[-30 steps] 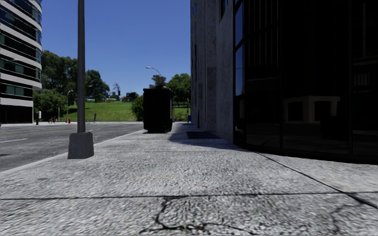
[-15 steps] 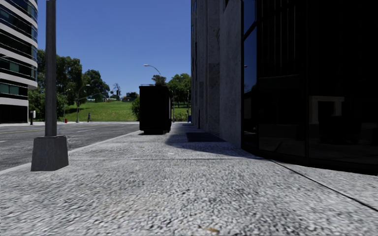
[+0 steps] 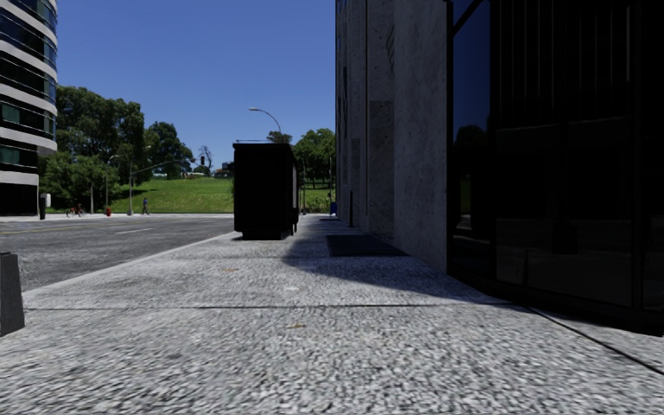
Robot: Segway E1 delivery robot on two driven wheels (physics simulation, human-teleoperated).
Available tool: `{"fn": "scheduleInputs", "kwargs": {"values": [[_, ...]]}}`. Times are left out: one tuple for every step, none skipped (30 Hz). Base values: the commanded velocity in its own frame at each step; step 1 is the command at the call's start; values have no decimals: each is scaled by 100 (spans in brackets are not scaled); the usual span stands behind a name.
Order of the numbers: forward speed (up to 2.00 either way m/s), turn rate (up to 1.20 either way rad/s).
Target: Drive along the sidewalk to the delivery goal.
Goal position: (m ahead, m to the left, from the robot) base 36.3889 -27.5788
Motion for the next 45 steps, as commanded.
{"fn": "scheduleInputs", "kwargs": {"values": [[200,0],[200,0],[200,0],[200,0],[200,0],[200,3],[200,25],[200,25],[200,37],[200,0],[200,0],[200,0],[200,0],[200,0],[200,0],[200,0],[200,0],[200,0],[200,0],[200,0],[200,0],[200,0],[200,0],[200,0],[200,0],[200,0],[200,0],[200,0],[200,0],[200,0],[200,0],[200,0],[200,0],[200,0],[200,0],[200,0],[200,0],[200,0],[200,0],[200,0],[200,0],[200,16],[200,32],[200,24],[200,24]]}}
